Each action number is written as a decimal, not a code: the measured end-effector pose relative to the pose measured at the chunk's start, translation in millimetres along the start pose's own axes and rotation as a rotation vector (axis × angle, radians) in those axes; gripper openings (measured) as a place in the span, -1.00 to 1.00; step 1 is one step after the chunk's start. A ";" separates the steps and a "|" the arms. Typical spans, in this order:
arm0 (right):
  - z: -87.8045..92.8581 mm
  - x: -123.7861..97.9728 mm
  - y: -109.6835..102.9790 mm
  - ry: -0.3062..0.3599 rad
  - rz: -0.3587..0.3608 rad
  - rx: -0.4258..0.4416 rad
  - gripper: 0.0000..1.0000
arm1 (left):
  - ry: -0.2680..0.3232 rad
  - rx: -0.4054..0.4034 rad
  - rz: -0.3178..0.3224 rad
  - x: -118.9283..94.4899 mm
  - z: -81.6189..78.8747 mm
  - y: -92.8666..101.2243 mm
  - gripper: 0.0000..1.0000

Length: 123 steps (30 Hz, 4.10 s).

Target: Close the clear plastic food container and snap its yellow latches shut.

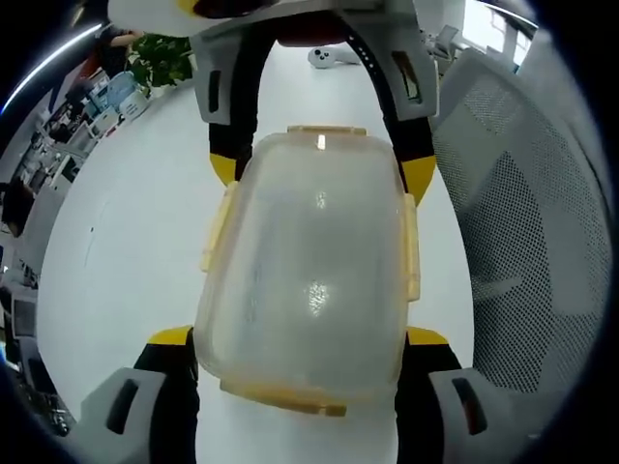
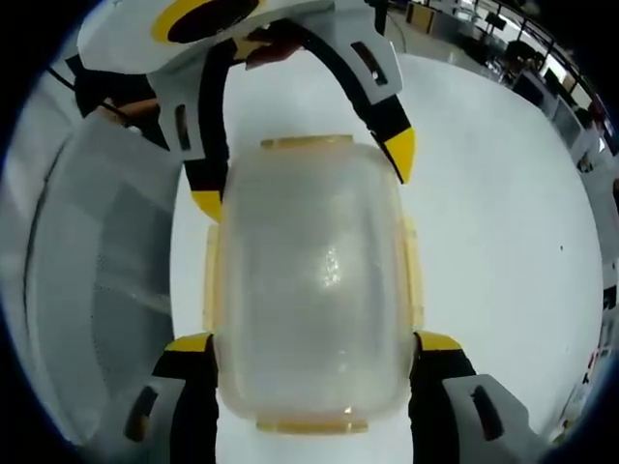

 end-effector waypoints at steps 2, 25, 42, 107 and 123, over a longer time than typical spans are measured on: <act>-0.3 0.2 0.2 -0.002 -0.003 -0.001 0.65 | 0.002 -0.004 0.001 0.2 -0.2 0.0 0.71; -1.8 3.7 20.3 0.052 -0.049 -0.020 0.69 | -0.007 -0.016 0.001 3.3 0.9 -17.8 0.71; -2.6 1.6 52.5 0.047 -0.061 -0.067 0.69 | 0.006 -0.061 -0.020 8.0 -3.1 -43.5 0.71; 25.6 -27.2 76.8 0.233 0.103 0.078 0.88 | 0.102 -0.213 -0.126 -4.2 4.3 -55.1 0.84; 42.0 -44.3 48.4 0.380 0.206 0.238 0.89 | 0.182 -0.319 -0.217 -27.2 11.2 -32.4 0.84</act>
Point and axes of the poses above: the point that each gripper's makers call its tool centre point, and the gripper's own axes: x roughly forward along the fingers, y roughly to its right, z roughly out of its underside, the point moved 7 cm from there along -x, roughly backward along the fingers, and after that the axes turned 1 degree about z, right-handed, at the moved point
